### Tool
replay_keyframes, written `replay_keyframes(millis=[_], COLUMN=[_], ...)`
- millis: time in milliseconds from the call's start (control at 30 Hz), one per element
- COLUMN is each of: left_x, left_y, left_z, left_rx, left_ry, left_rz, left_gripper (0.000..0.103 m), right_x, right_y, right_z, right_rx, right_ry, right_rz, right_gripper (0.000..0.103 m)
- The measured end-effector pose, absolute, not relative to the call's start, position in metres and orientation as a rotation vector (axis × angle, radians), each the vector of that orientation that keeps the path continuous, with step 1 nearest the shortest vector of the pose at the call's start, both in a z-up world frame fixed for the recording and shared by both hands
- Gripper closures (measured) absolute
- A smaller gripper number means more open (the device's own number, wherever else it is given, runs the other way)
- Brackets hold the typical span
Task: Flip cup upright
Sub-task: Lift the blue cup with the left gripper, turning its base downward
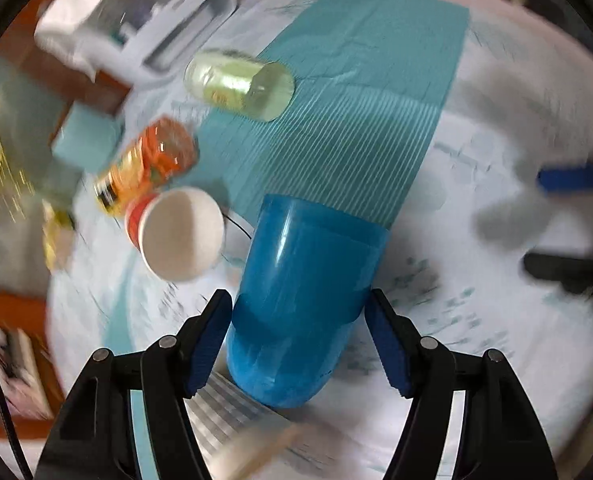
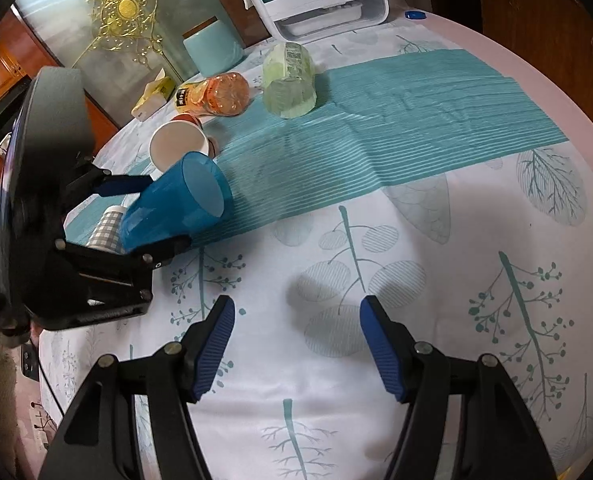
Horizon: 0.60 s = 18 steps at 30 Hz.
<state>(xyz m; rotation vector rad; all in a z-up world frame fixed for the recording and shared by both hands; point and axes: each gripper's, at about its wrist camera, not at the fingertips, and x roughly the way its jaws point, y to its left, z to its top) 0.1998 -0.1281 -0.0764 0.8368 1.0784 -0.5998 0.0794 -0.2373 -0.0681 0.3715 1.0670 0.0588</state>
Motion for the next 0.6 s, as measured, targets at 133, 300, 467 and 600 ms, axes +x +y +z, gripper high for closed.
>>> replay_keyframes(millis=[133,300,467,600], left_x=[0.205,0.198,0.188,0.175], left_y=[-0.122,-0.108,-0.087,-0.068], left_z=[-0.064,-0.059,-0.056,-0.054], left_rx=[0.677,0.507,0.274,0.083], left_ry=[1.229,1.366,1.483,1.584], left_rz=[-0.546,-0.477,-0.438,-0.415], left_gripper=[0.037,0.04,0.043,0.044], right_x=[0.077,0.072,0.067,0.061], right_y=[-0.238,-0.239,-0.239,-0.24], right_z=[-0.063,-0.056,-0.049,-0.044], right_rx=[0.377,0.379,0.38,0.384], right_ry=[1.051,1.033,1.016,1.004], right_rz=[0.068,0.079,0.09,0.098], right_gripper=[0.038,0.038,0.038,0.038])
